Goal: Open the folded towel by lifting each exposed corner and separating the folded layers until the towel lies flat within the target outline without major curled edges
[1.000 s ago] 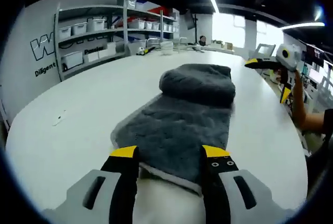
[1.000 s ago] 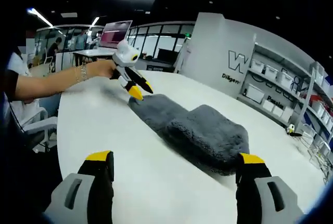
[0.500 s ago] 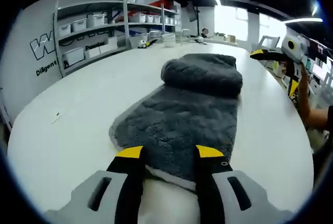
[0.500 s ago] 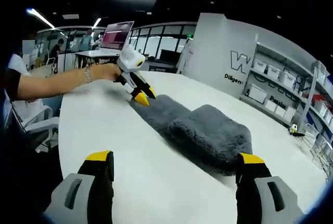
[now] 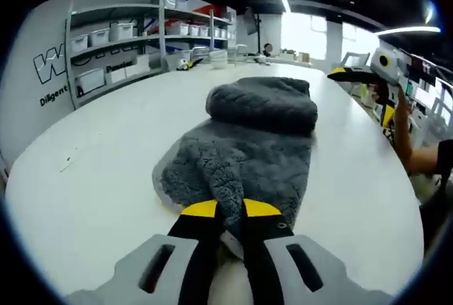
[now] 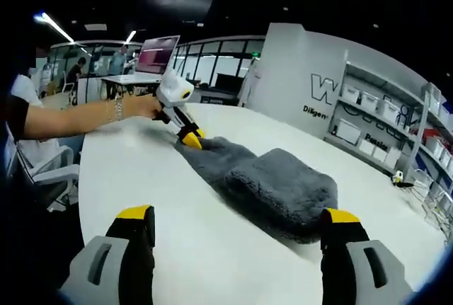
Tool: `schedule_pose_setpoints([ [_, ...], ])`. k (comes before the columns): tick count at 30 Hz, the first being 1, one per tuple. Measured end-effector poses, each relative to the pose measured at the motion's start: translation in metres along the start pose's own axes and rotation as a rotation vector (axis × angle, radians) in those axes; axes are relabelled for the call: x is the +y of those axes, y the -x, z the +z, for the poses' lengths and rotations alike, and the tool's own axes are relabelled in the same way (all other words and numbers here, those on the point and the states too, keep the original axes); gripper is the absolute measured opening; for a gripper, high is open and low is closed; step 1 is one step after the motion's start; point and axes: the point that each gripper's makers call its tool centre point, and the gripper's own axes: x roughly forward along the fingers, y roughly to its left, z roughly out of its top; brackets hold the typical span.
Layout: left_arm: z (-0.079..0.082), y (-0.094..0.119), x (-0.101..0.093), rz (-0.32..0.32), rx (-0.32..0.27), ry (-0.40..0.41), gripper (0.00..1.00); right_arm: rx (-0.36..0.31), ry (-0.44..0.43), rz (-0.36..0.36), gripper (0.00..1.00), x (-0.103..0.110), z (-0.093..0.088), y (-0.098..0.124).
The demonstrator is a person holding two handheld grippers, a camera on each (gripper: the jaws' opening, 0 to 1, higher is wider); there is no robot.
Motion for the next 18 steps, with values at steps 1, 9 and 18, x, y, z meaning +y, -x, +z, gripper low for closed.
schedule_pose_setpoints([
  [1,0.0,0.001,0.0,0.0,0.004,-0.004,0.1,0.004,0.003,0.002,0.99,0.001,0.0,0.0],
  [9,-0.004,0.012,0.008,0.012,0.027,-0.039,0.09,0.02,0.008,0.018,0.99,0.007,-0.003,0.001],
  [18,-0.017,0.035,0.018,0.032,0.057,-0.063,0.09,0.019,0.003,0.011,0.99,0.005,-0.005,0.003],
])
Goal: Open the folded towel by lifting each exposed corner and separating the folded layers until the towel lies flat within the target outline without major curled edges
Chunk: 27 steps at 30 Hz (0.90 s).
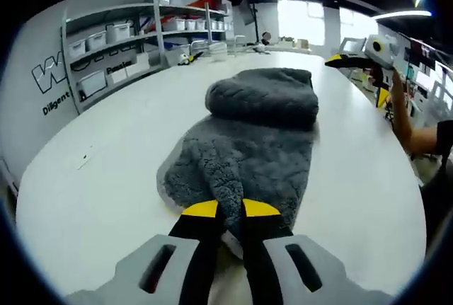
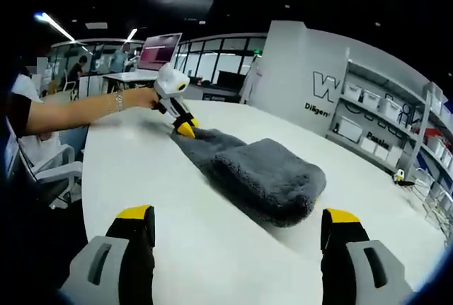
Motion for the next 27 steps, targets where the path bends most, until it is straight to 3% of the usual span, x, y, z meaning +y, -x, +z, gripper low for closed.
schedule_pose_setpoints([
  [5,-0.008,0.013,0.002,-0.004,0.009,-0.002,0.09,0.015,-0.009,0.002,0.99,0.0,-0.008,-0.002],
  [14,-0.022,0.032,0.015,0.012,0.035,-0.032,0.1,0.01,-0.018,0.004,0.99,-0.002,-0.008,-0.001],
  [27,-0.05,0.07,0.037,0.051,0.065,-0.005,0.1,0.015,-0.021,0.016,0.99,0.0,-0.009,-0.002],
])
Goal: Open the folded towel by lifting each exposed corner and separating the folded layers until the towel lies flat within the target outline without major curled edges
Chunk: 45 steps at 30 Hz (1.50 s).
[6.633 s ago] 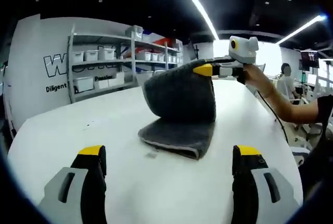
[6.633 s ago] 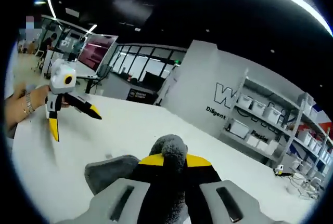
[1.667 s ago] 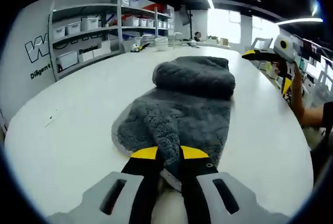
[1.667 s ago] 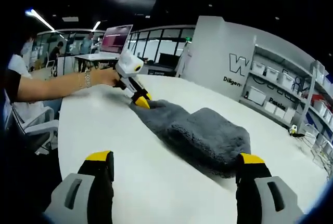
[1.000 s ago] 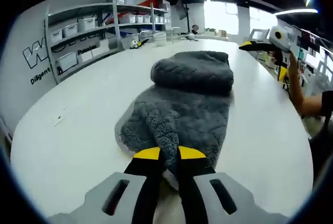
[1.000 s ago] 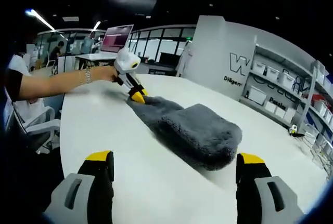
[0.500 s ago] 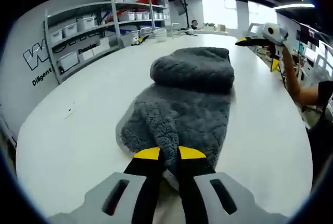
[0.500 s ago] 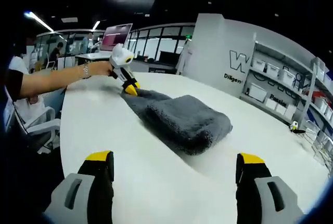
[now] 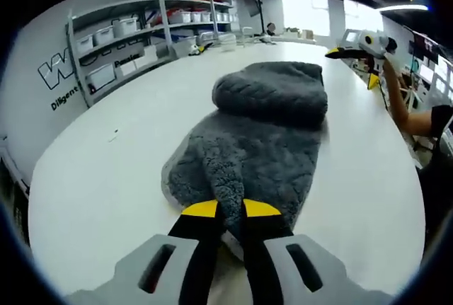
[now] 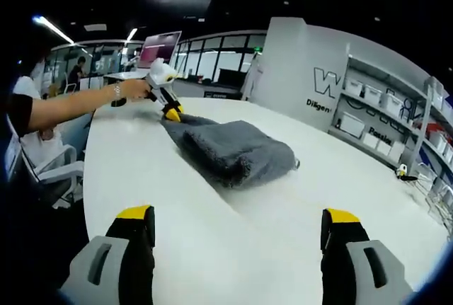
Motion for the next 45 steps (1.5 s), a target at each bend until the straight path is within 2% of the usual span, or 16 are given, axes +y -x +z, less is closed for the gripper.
schedule_pose_setpoints([
  [11,-0.027,0.028,0.011,0.025,0.013,0.041,0.1,0.006,0.001,0.002,0.99,0.002,-0.001,-0.001],
  [19,-0.034,0.036,0.016,0.053,0.018,0.039,0.13,0.009,0.004,0.007,0.99,0.003,-0.001,-0.003],
  [23,-0.034,0.037,0.021,0.097,0.019,0.055,0.28,0.005,0.004,0.015,0.99,0.006,0.001,-0.004],
  [27,-0.025,0.043,0.014,0.081,-0.044,0.104,0.43,0.01,0.004,0.017,0.99,0.007,0.001,-0.005],
  [29,-0.023,0.047,0.015,0.108,-0.064,0.105,0.59,0.01,0.005,0.018,0.99,0.008,0.001,-0.005],
  [31,-0.015,0.05,0.022,0.187,-0.127,0.081,0.82,0.008,0.007,0.019,0.99,0.009,0.002,-0.005],
  [32,-0.012,0.052,0.021,0.198,-0.15,0.063,0.88,0.007,0.007,0.021,0.99,0.01,0.003,-0.005],
  [34,-0.016,0.054,0.017,0.189,-0.15,0.073,0.91,0.01,0.008,0.024,0.99,0.011,0.004,-0.006],
  [36,-0.016,0.055,0.013,0.177,-0.189,0.149,0.95,0.016,0.011,0.019,0.99,0.011,0.004,-0.006],
  [37,-0.018,0.055,0.012,0.172,-0.191,0.169,0.99,0.017,0.013,0.021,0.99,0.012,0.004,-0.006],
  [38,-0.019,0.056,0.01,0.169,-0.198,0.185,0.99,0.017,0.012,0.022,0.99,0.012,0.005,-0.006],
  [40,-0.02,0.056,0.008,0.171,-0.213,0.193,0.99,0.013,0.014,0.025,0.99,0.013,0.007,-0.007],
  [41,-0.02,0.058,0.004,0.165,-0.241,0.183,0.99,0.013,0.016,0.029,0.99,0.014,0.008,-0.007],
  [45,-0.029,0.06,-0.009,0.158,-0.233,0.193,0.99,0.018,0.018,0.033,0.99,0.016,0.009,-0.008],
])
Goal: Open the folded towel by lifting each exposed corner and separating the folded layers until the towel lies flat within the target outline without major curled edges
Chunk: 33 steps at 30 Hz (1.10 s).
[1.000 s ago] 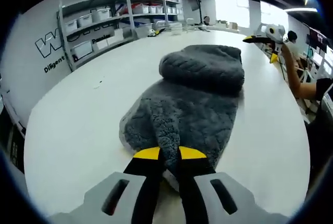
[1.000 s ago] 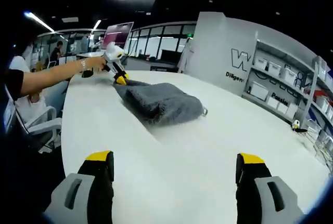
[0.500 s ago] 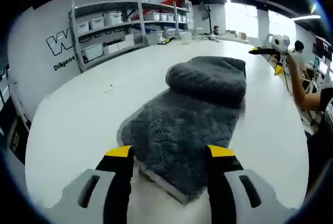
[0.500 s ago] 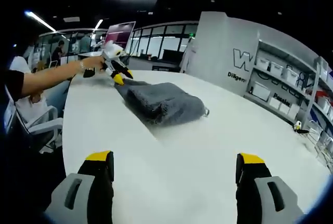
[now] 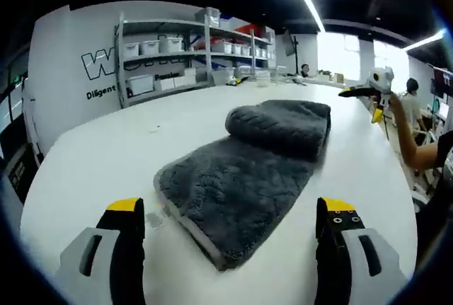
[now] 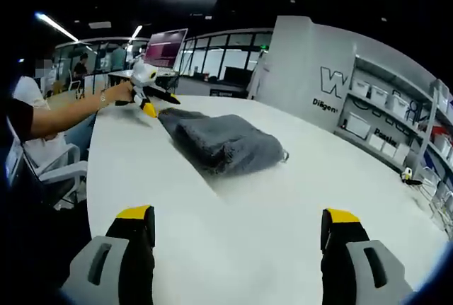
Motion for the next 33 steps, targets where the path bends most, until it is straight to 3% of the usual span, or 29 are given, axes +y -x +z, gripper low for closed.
schedule_pose_setpoints([
  [4,-0.001,0.008,-0.008,0.004,-0.019,-0.003,0.99,0.015,0.006,0.0,0.99,0.0,0.002,-0.003],
  [7,-0.012,0.011,-0.015,-0.006,0.031,-0.006,0.99,0.015,0.013,0.004,0.99,0.002,0.007,-0.006],
  [9,-0.02,0.014,-0.019,-0.011,0.068,-0.051,0.99,0.014,0.021,0.007,0.99,0.004,0.013,-0.009],
  [12,-0.023,0.017,-0.024,-0.004,0.072,-0.073,0.99,0.026,0.025,0.008,0.99,0.007,0.018,-0.014],
  [17,-0.02,0.025,-0.038,-0.031,0.063,-0.085,0.99,0.027,0.079,0.026,0.99,0.017,0.042,-0.029],
  [26,-0.018,0.037,-0.037,-0.017,0.069,-0.082,0.99,0.01,0.152,0.058,0.99,0.03,0.092,-0.055],
  [33,-0.019,0.044,-0.038,-0.006,0.08,-0.085,0.98,0.022,0.191,0.074,0.99,0.035,0.115,-0.079],
])
